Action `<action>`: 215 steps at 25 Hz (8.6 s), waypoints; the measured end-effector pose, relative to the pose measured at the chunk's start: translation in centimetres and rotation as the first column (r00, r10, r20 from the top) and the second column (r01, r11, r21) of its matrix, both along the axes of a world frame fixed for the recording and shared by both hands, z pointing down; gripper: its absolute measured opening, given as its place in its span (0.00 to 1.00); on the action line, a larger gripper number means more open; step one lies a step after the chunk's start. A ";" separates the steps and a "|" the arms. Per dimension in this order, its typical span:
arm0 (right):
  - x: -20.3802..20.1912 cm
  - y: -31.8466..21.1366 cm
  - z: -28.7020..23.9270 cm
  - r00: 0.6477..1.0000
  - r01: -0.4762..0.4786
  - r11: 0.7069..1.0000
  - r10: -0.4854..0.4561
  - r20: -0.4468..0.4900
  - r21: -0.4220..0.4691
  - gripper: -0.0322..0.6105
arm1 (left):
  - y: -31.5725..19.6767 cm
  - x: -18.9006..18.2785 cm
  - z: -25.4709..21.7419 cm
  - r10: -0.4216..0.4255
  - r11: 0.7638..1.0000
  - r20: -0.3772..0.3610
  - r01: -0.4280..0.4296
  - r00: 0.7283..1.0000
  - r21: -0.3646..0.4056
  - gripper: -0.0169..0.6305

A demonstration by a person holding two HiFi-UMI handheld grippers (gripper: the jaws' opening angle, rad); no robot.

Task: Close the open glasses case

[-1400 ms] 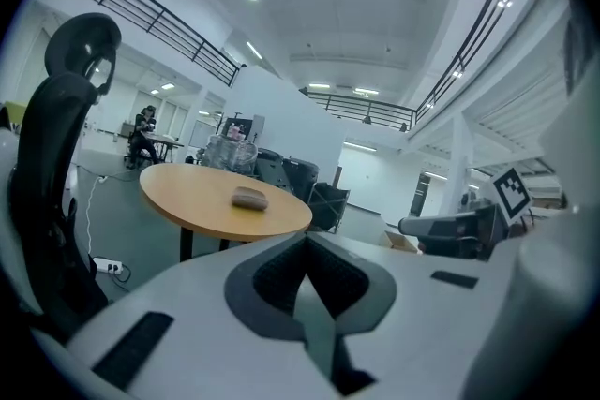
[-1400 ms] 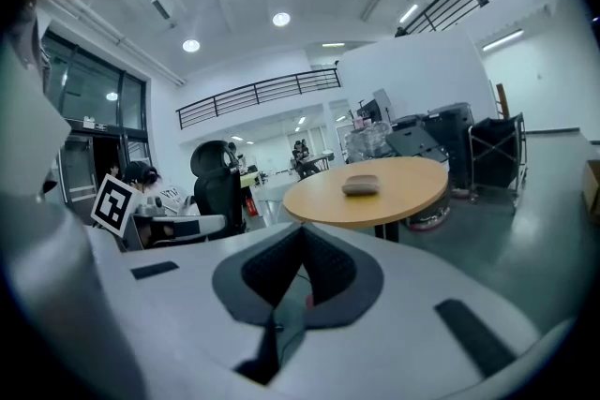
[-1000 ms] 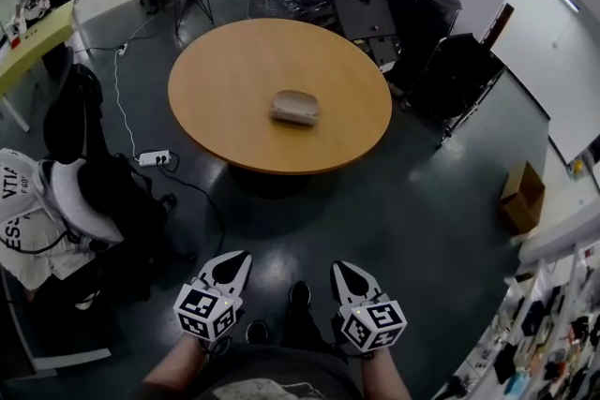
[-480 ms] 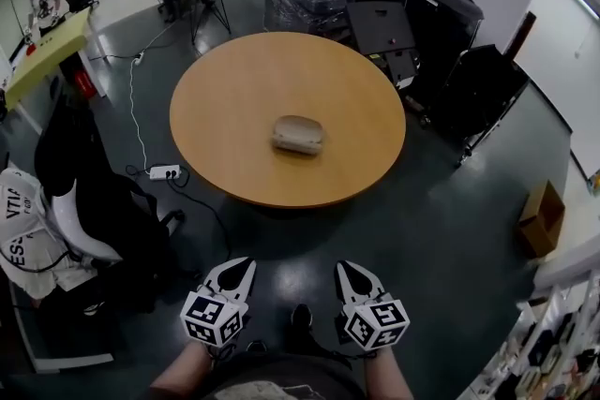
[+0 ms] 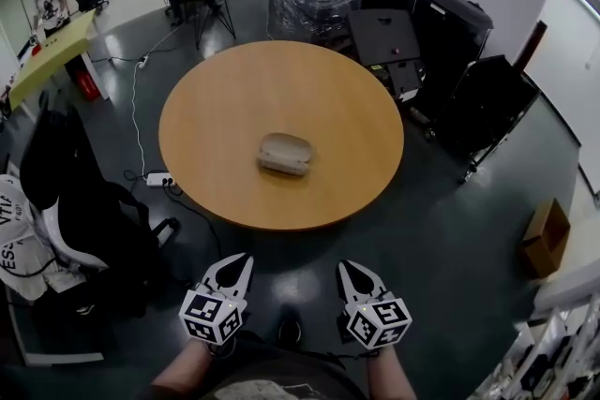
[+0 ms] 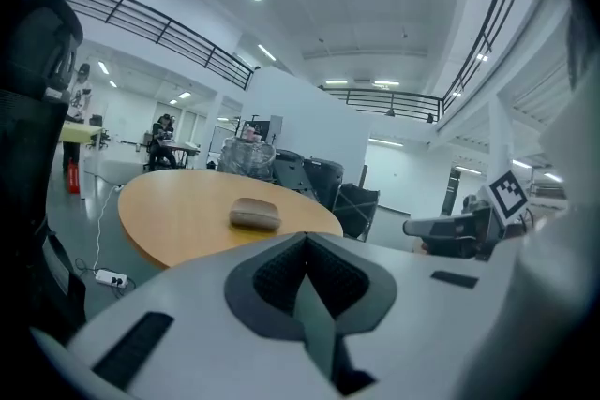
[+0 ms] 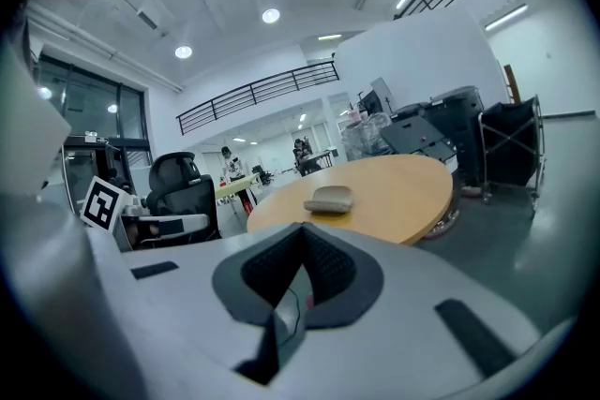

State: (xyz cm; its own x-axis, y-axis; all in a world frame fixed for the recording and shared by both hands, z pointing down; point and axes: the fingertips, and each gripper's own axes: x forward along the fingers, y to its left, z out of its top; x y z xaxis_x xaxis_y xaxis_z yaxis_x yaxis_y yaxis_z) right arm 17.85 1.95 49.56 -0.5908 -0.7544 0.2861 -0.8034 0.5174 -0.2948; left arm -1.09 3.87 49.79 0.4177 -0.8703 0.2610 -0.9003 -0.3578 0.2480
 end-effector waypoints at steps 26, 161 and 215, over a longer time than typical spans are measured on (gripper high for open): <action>-5.8 -18.4 -0.2 0.994 -0.015 1.000 0.017 -0.111 0.014 0.03 | -18.8 -5.5 2.3 0.036 0.998 -0.022 -0.037 0.999 -0.049 0.04; -13.3 -28.2 13.1 0.955 0.105 0.902 -0.209 -0.210 -0.418 0.03 | -29.6 -3.7 14.0 0.246 0.919 0.109 -0.196 0.963 -0.341 0.04; 4.1 0.0 9.9 0.993 -0.077 0.958 0.049 -0.105 -0.276 0.03 | -2.6 6.8 6.5 0.215 0.976 0.161 -0.208 0.963 -0.057 0.04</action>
